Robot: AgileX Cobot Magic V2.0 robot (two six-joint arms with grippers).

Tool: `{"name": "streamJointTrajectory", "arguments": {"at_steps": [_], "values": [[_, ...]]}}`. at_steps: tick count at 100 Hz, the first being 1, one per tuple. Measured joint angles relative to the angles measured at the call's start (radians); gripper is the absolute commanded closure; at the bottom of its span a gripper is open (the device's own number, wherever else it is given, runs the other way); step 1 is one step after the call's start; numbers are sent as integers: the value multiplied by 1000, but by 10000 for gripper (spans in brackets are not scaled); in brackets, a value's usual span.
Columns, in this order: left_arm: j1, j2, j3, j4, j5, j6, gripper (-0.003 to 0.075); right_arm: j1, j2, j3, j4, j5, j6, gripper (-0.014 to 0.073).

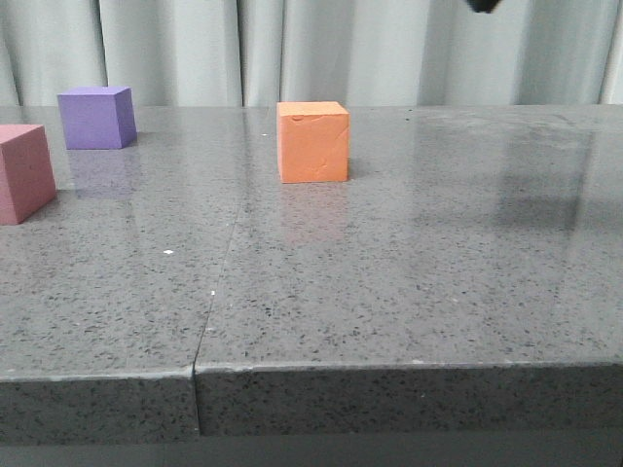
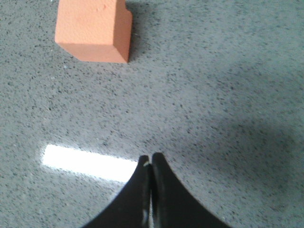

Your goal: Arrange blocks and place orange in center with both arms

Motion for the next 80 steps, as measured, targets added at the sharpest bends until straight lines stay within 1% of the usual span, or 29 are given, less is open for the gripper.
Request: {"name": "streamJointTrajectory", "arguments": {"at_steps": [23, 42, 56, 68, 80], "values": [[0, 0, 0, 0, 0, 0, 741, 0, -240, 299, -54, -176, 0, 609], [0, 0, 0, 0, 0, 0, 741, 0, -436, 536, -86, -389, 0, 609], [0, 0, 0, 0, 0, 0, 741, 0, -575, 689, -89, -515, 0, 609], [0, 0, 0, -2, 0, 0, 741, 0, -690, 801, -89, -577, 0, 609], [0, 0, 0, -2, 0, 0, 741, 0, -809, 883, -89, -596, -2, 609]]}}
